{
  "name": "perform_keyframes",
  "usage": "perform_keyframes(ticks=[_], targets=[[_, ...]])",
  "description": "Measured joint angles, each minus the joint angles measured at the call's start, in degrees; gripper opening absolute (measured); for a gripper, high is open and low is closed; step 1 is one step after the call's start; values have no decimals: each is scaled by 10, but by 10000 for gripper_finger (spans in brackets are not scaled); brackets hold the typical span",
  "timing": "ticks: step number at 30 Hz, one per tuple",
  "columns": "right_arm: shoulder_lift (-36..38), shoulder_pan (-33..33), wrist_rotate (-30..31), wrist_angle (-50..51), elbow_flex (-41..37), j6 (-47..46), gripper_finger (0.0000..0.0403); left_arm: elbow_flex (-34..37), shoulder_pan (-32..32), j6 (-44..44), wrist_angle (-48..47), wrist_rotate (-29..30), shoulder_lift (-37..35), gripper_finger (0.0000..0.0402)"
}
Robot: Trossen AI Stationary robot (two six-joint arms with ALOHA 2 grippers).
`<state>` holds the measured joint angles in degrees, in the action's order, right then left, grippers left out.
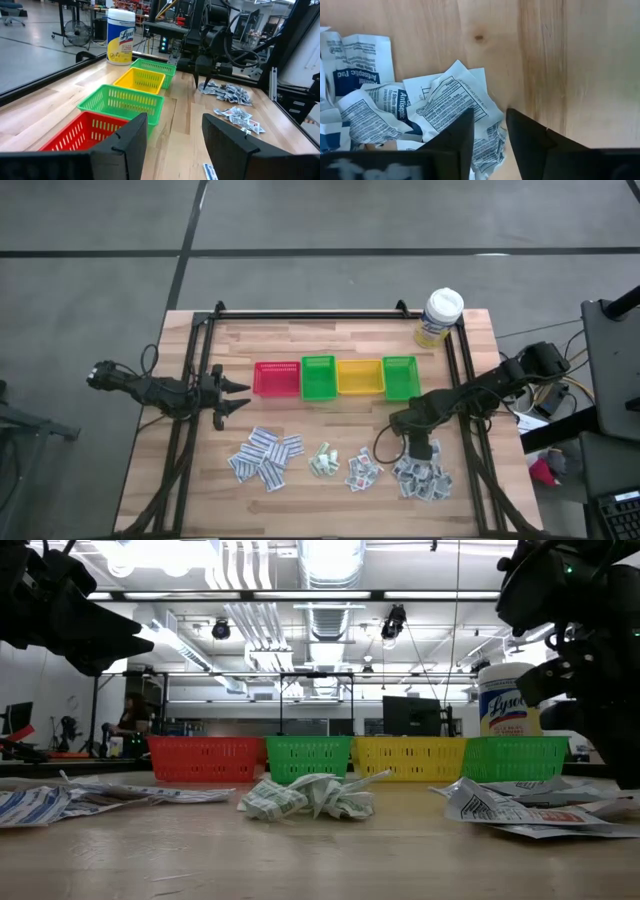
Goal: Pick & Place First Aid Supplies
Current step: Put the alcohol pad into the red basket
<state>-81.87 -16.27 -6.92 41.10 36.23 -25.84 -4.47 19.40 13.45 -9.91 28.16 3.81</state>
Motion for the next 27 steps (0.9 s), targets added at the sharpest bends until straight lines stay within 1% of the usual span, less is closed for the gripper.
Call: perform_keyframes(ticks=[10,22,24,27], targets=[[1,0,0,3,0,1,63,0,0,0,0,0,0,188],[9,1,-3,3,-2,-1,41,0,0,0,0,0,0,188],[12,0,-15,1,-2,-1,36,0,0,0,0,0,0,188],[17,0,-18,3,-2,-1,27,0,0,0,0,0,0,188]])
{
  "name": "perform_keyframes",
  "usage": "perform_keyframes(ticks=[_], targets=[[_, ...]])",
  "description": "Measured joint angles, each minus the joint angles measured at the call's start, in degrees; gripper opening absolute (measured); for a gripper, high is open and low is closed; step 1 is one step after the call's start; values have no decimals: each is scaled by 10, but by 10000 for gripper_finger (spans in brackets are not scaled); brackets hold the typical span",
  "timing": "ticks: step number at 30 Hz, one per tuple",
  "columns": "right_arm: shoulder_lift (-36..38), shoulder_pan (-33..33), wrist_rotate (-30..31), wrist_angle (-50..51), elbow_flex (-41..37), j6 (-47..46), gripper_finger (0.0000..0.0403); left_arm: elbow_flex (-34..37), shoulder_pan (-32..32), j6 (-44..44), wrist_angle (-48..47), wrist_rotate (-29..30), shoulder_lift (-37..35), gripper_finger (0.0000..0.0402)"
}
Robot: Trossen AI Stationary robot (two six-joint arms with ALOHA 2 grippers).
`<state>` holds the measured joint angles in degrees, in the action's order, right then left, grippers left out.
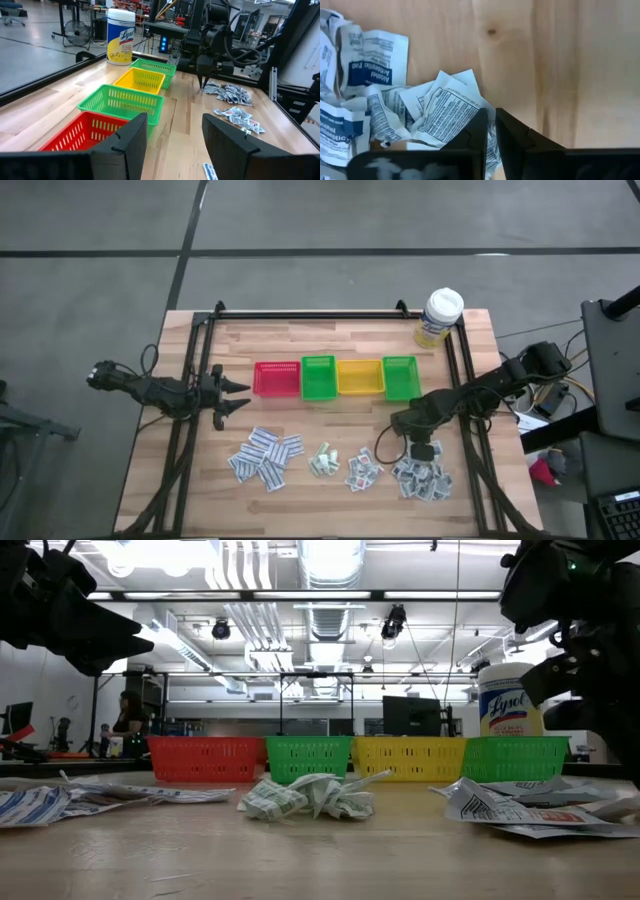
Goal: Pick & Place First Aid Supplies
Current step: Put the alcohol pad into the red basket
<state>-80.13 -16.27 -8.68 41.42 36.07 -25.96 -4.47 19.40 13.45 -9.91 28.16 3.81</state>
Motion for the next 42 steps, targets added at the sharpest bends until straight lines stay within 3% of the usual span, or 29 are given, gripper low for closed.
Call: perform_keyframes(ticks=[7,42], targets=[[1,0,5,2,16,0,9,0,0,0,0,0,0,188],[0,0,13,-4,35,15,8,0,0,0,0,0,0,188]])
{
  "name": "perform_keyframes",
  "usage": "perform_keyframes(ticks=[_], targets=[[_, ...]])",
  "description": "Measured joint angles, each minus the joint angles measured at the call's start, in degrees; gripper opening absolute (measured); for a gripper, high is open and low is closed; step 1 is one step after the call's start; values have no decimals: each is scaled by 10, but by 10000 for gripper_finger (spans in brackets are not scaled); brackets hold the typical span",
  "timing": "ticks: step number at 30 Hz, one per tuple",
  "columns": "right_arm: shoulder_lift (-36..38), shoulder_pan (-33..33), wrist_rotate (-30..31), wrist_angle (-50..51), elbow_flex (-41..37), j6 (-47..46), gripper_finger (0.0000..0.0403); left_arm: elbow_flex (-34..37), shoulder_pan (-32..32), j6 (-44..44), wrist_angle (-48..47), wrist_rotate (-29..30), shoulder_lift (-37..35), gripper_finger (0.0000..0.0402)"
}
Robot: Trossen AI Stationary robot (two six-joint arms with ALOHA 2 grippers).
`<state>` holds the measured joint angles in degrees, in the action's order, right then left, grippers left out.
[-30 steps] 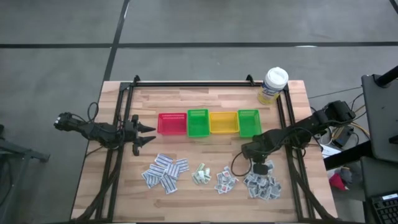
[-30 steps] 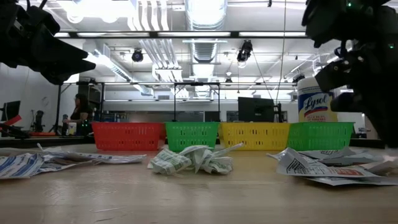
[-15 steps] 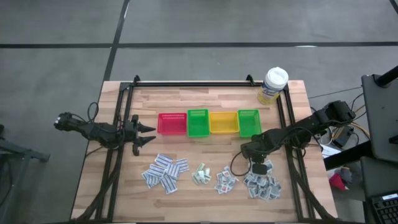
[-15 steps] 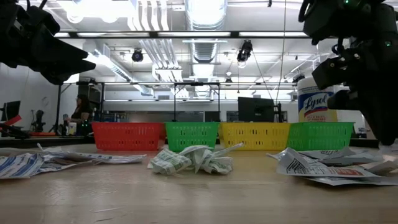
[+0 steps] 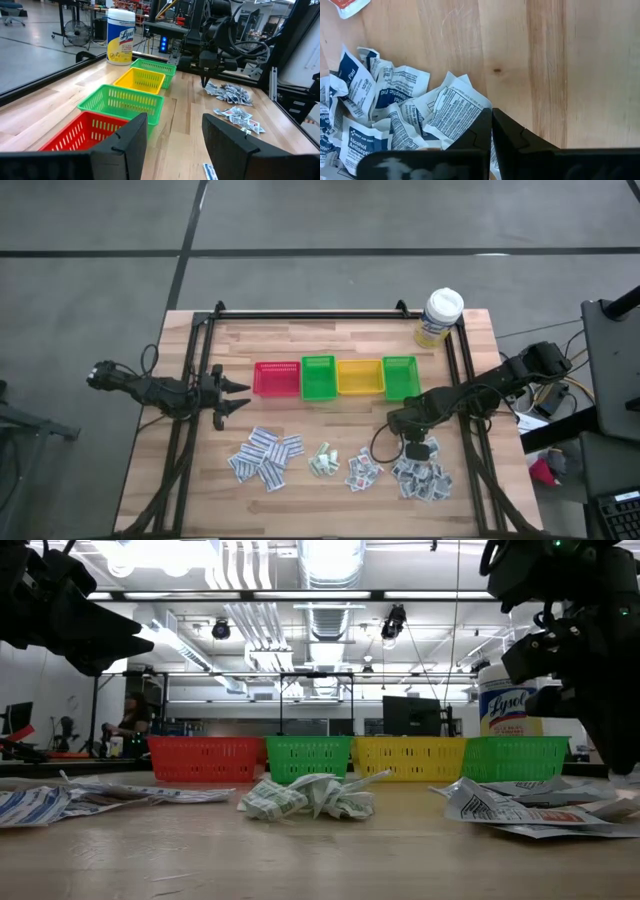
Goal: Pick & Place First Aid Supplies
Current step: Put the alcohol pad into the red basket
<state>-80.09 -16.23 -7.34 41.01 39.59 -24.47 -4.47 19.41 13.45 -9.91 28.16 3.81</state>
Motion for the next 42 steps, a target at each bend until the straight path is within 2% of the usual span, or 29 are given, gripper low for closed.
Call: perform_keyframes(ticks=[12,21,27,42], targets=[[0,0,-3,-15,-6,11,10,0,0,0,0,0,0,188],[-16,0,-4,-30,-16,12,56,0,0,0,0,0,0,188],[-15,0,-4,-31,-16,14,73,0,0,0,0,0,1,188],[-14,0,-6,-39,-20,16,55,0,0,0,0,0,1,188]])
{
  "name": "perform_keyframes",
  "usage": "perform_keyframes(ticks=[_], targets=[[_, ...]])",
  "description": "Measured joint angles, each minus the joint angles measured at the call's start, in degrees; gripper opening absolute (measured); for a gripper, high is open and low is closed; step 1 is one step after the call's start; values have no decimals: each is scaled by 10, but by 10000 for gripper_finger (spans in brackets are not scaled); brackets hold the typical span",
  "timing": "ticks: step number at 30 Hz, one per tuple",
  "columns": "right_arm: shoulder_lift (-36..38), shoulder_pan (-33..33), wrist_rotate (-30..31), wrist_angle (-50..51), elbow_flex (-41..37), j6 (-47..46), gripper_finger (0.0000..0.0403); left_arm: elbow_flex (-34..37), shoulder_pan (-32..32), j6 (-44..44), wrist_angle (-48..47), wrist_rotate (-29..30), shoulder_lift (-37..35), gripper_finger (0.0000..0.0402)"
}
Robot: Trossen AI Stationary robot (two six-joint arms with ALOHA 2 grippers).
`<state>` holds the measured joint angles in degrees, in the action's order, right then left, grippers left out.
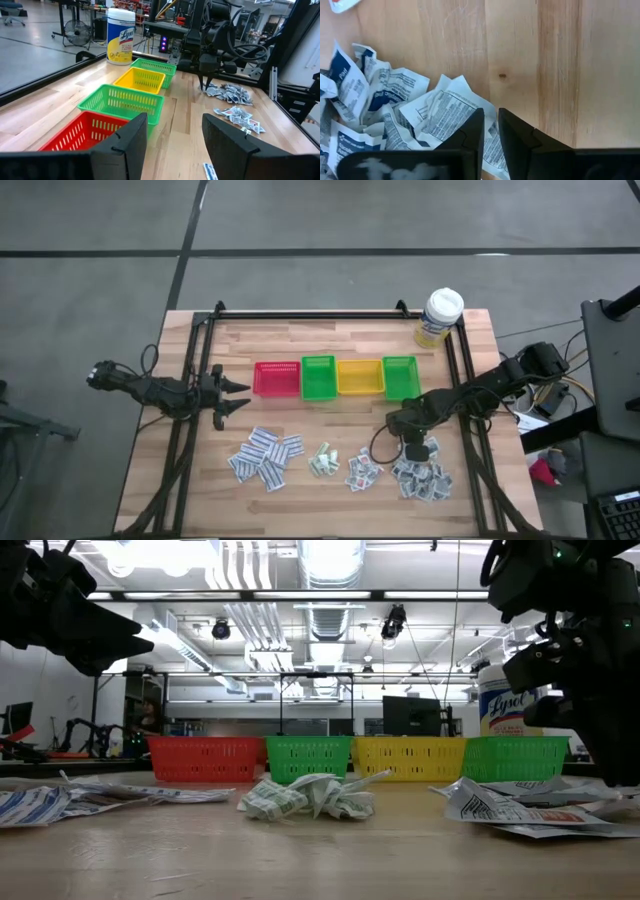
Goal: Pick & Place First Aid Supplies
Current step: Put the alcohol pad into the red basket
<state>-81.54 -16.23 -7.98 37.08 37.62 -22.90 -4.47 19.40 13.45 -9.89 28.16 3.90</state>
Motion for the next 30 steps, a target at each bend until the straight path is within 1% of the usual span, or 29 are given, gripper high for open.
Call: perform_keyframes(ticks=[9,14,24,30], targets=[[0,0,0,-2,-9,0,83,0,0,0,0,0,0,188],[-1,0,0,-4,-9,0,87,0,0,0,0,0,0,188],[-1,0,0,-7,-9,0,44,0,0,0,0,0,0,188],[-1,0,0,-9,-9,0,29,0,0,0,0,0,0,188]])
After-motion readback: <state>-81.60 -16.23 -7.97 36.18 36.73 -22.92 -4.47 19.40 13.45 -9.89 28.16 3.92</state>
